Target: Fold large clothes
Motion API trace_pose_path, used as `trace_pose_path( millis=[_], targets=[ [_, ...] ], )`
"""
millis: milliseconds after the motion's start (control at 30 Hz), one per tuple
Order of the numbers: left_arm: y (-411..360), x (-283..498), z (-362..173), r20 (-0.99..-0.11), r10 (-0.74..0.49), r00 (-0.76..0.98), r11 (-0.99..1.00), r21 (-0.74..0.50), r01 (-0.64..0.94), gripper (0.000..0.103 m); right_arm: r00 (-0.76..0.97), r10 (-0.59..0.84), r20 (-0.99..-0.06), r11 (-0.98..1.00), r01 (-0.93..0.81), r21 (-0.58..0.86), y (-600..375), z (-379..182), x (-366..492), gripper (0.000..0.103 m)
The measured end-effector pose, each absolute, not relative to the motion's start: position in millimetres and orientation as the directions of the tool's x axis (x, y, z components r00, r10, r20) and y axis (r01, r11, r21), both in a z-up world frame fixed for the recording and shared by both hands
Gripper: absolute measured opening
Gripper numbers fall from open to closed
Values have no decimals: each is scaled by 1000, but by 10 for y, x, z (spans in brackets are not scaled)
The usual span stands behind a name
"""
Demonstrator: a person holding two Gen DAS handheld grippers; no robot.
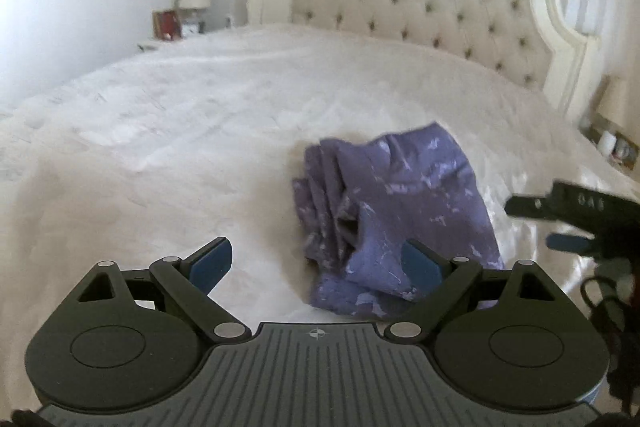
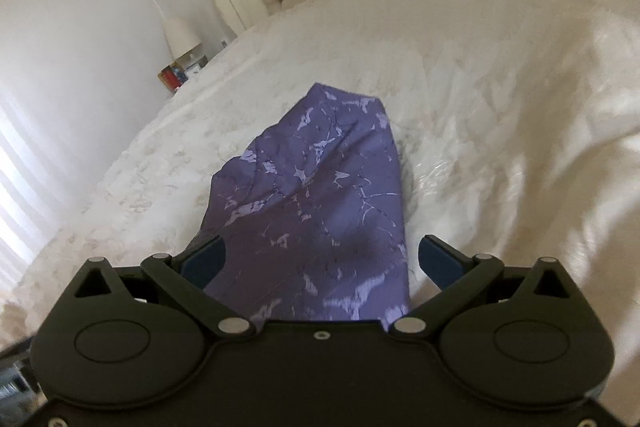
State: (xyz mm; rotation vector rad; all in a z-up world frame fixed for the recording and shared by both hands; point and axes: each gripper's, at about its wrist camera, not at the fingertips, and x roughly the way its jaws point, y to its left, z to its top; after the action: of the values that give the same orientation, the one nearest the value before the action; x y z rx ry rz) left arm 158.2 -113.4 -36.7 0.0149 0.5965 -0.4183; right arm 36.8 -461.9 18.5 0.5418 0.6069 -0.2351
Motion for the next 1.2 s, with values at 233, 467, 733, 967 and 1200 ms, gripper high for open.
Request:
trace_pose_path(
  millis=[233,467,733,967,1200],
  targets=[
    [-1047,1208,-223,-495,-259,830,957,-12,291,92,810,-110,-576,879,350,324,-4246,330,-16,102],
    [-1007,980,-200,-503,-271,821,954,-24,300,92,838,-149,-525,903,331,273,-3990,489,-254,102],
    [-1056,803,-297,-557,-235,797,962,-15,273,92,730,-327,-601,866,485,118,-3776,426,-421,102],
    [-1082,760,-367,-595,-223,772,960,2,279,92,735,-254,-629,873,454,178,-3773,306,-644,102],
    [-1120,705,-409,-621,-248,743,950,-4,313,92,743,-270,-612,881,448,155,-3678,318,-818,102]
  ],
)
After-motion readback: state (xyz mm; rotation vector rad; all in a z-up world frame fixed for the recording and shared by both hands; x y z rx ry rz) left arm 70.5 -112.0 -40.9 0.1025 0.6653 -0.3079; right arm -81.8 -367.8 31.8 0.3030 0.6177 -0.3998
